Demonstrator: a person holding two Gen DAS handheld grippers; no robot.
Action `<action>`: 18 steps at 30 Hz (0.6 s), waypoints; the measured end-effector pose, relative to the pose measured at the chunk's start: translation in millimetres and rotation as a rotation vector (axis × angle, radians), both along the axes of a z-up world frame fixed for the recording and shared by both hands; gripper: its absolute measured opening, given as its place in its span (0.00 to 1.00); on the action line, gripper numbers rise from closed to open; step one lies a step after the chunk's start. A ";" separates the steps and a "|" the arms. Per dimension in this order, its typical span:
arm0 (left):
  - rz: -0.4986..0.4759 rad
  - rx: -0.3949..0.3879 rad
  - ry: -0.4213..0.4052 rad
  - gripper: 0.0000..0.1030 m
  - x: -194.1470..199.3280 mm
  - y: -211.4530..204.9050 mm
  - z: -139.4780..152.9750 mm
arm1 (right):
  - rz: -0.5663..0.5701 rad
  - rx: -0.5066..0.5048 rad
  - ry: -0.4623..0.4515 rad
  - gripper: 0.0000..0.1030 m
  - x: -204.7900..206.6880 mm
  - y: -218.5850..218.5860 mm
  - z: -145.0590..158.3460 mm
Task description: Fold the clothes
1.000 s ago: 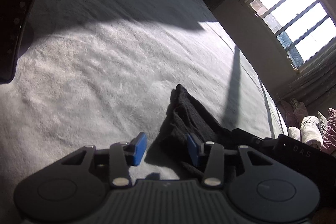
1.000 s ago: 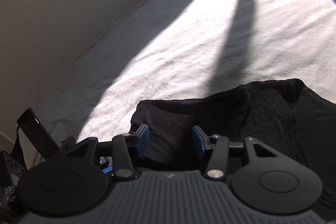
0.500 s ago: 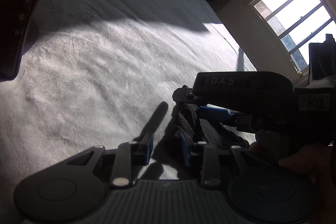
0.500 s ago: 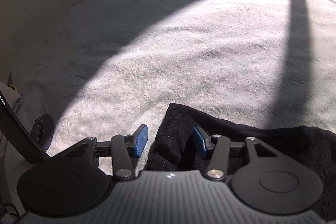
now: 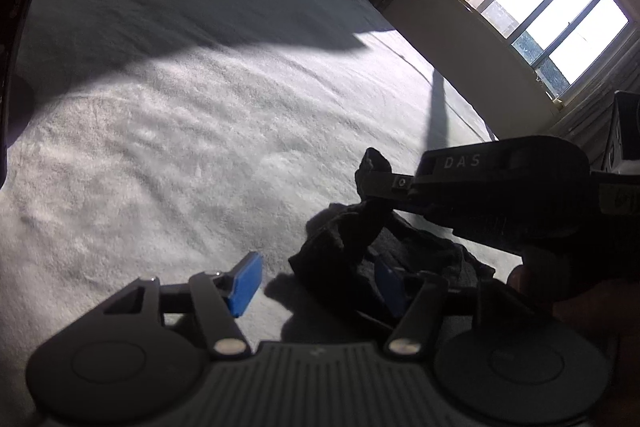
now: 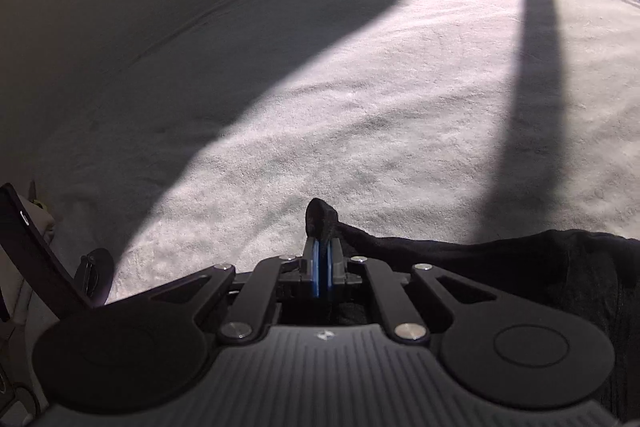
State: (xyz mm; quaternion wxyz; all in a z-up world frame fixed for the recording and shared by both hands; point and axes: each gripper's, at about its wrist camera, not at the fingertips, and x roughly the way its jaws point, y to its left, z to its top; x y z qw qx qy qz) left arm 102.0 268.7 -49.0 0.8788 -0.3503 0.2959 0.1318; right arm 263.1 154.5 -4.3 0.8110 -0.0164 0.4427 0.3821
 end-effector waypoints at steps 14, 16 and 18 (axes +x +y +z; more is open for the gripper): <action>-0.160 -0.066 -0.073 0.63 14.0 -19.2 -5.5 | -0.144 0.358 0.178 0.04 27.1 -100.3 6.9; -0.200 -0.107 -0.097 0.63 16.4 -23.2 -6.7 | -0.160 0.387 0.192 0.04 28.8 -111.4 5.2; -0.236 -0.134 -0.118 0.59 18.2 -27.8 -7.1 | -0.180 0.421 0.209 0.04 30.4 -125.2 2.4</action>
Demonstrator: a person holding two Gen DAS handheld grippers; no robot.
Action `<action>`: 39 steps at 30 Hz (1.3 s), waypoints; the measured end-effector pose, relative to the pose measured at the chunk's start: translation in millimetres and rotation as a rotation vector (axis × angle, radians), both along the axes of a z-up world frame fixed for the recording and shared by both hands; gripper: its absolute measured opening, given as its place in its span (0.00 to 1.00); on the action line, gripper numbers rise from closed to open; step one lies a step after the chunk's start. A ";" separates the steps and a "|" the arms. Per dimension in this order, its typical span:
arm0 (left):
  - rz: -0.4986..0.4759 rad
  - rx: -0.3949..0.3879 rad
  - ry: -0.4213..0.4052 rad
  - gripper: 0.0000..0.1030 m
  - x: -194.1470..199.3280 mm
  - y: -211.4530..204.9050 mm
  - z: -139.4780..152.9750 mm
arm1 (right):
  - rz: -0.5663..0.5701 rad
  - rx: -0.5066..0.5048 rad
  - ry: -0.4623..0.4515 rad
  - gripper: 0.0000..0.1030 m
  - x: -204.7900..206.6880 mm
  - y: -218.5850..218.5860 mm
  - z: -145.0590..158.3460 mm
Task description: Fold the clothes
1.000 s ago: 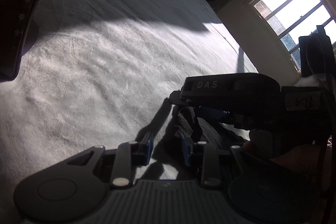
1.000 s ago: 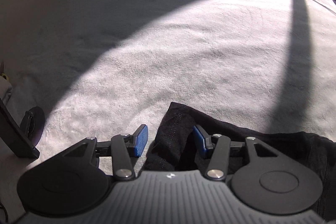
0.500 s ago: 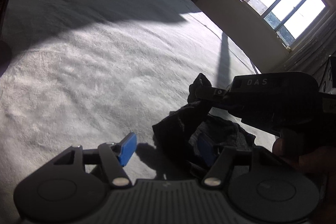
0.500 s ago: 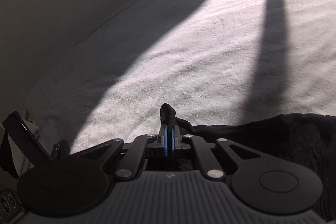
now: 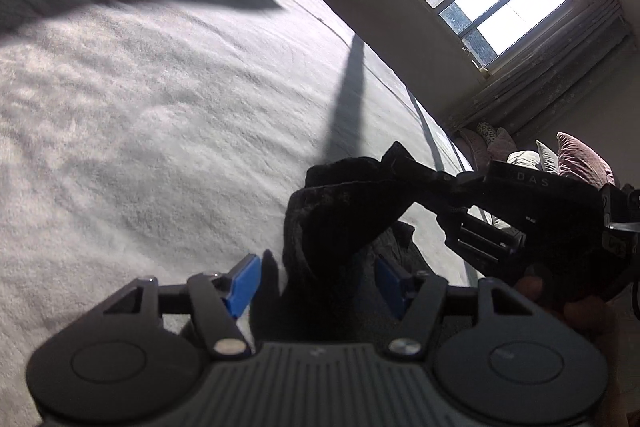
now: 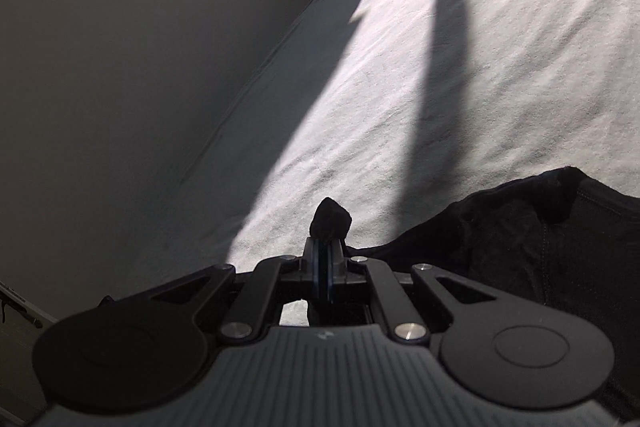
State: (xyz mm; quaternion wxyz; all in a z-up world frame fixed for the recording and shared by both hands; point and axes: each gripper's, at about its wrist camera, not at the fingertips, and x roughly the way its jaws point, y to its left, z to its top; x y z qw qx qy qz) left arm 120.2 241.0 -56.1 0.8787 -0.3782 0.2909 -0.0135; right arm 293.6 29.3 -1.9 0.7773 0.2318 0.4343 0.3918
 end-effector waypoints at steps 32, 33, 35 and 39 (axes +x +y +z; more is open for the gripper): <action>-0.441 0.202 -0.049 0.48 13.9 -67.8 6.9 | 0.030 -0.141 -0.059 0.44 -25.7 -47.4 -6.9; -0.444 0.202 -0.042 0.48 14.0 -68.0 6.7 | 0.068 -0.178 -0.076 0.44 -28.5 -34.4 -7.0; -0.443 0.196 -0.031 0.48 13.9 -65.8 6.3 | 0.109 -0.221 -0.101 0.44 -32.7 -18.5 -7.1; -0.433 0.175 -0.016 0.48 12.9 -60.2 6.3 | 0.153 -0.317 -0.120 0.39 -36.5 8.4 -17.1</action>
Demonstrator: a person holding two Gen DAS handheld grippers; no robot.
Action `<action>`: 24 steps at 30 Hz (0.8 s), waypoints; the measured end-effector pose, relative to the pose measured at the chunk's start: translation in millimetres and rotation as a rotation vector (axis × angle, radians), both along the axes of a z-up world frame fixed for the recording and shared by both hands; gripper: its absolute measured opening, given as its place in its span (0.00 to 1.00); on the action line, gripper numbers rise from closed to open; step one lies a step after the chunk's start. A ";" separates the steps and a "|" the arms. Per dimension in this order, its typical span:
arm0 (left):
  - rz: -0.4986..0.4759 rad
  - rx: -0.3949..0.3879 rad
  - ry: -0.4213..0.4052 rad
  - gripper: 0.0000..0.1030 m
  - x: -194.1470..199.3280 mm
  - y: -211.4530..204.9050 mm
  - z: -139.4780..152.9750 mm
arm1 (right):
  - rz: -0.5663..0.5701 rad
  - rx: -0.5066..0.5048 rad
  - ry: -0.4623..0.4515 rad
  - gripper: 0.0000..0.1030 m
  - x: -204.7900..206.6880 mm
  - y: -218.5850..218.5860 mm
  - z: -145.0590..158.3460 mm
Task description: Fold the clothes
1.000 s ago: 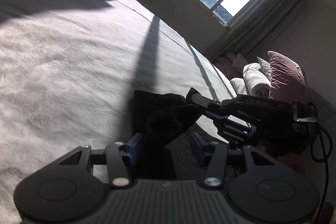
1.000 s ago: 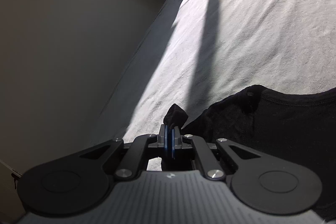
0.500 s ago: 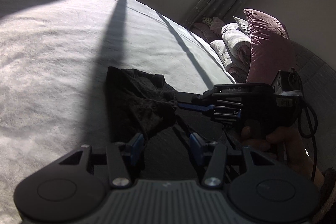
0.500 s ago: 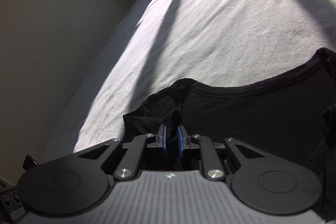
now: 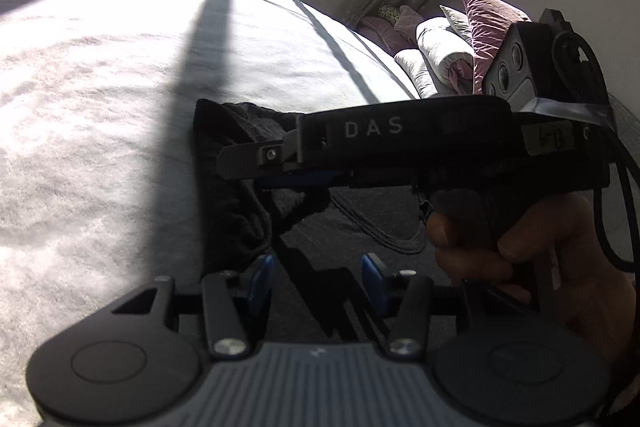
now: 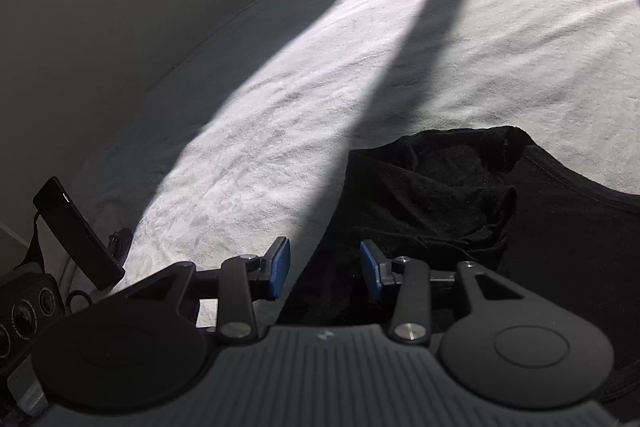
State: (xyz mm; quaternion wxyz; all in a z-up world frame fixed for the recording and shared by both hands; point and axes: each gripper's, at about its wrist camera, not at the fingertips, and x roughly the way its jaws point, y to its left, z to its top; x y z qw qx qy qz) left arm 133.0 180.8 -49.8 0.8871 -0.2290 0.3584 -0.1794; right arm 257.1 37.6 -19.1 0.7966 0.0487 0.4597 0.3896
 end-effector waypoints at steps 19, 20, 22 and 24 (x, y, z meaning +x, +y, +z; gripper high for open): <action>-0.011 -0.038 -0.011 0.49 -4.6 11.9 11.3 | -0.179 0.033 -0.026 0.06 -39.3 -57.0 -1.6; -0.008 -0.039 -0.013 0.49 -4.9 13.6 12.0 | -0.197 0.033 -0.020 0.06 -43.9 -63.2 -4.9; -0.001 -0.046 -0.014 0.49 -5.5 17.3 13.1 | -0.213 0.034 -0.018 0.06 -49.0 -69.5 -7.9; 0.008 -0.053 -0.008 0.50 -5.3 19.7 12.7 | -0.221 0.039 -0.011 0.08 -51.1 -72.7 -8.9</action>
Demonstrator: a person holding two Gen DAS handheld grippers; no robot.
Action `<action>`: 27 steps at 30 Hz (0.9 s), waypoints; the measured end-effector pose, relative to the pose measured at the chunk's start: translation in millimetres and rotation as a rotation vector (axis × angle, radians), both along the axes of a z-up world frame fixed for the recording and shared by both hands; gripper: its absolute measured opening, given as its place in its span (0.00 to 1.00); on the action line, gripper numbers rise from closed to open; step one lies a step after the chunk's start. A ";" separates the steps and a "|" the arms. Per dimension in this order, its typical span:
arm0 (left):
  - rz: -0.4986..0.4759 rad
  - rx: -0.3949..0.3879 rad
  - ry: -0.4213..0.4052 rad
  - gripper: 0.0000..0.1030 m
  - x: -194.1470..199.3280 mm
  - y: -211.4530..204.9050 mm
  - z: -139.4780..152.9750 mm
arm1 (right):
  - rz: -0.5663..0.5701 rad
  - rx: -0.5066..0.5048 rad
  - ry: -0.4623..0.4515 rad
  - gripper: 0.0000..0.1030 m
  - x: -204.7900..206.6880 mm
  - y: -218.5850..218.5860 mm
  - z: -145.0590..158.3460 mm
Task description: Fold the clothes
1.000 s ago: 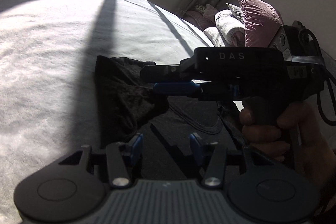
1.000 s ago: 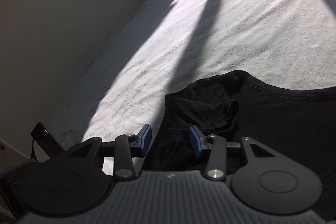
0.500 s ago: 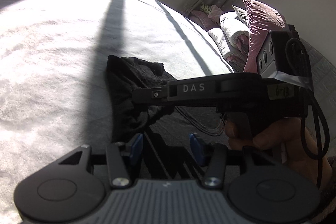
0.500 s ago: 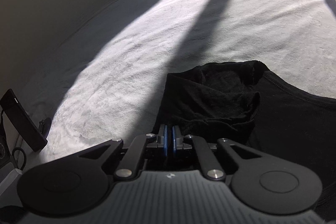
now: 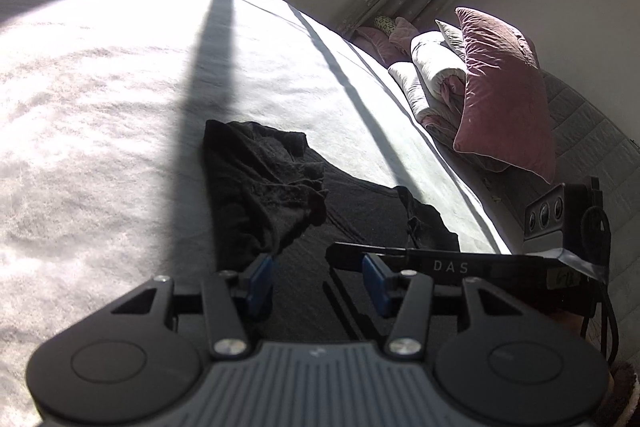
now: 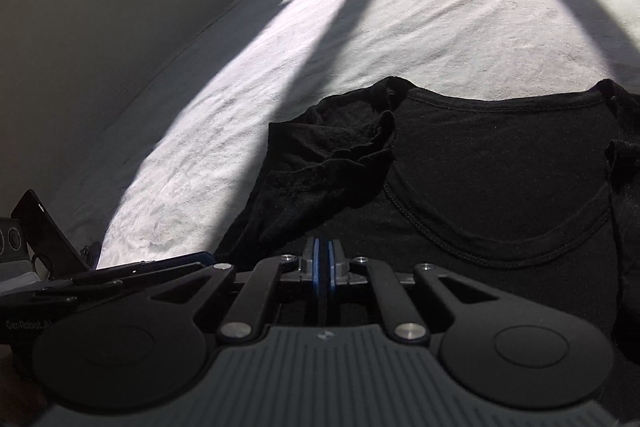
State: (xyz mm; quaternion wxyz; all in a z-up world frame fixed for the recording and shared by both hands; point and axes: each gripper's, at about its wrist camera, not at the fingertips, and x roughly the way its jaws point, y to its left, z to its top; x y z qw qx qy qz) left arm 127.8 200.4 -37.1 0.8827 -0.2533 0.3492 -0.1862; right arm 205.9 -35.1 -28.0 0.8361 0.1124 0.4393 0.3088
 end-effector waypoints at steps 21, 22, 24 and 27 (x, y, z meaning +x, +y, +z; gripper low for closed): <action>0.067 0.073 0.063 0.55 2.4 16.3 -2.9 | -0.001 -0.038 -0.025 0.10 33.5 62.4 -7.5; 0.064 0.073 0.064 0.55 2.8 15.5 -3.1 | -0.011 -0.034 -0.029 0.07 31.5 59.7 -6.4; 0.059 0.075 0.067 0.55 3.3 13.8 -3.8 | -0.029 -0.026 -0.036 0.05 26.9 54.3 -4.7; 0.054 0.076 0.073 0.55 3.5 12.3 -4.9 | -0.063 -0.006 -0.036 0.04 18.7 43.8 -2.3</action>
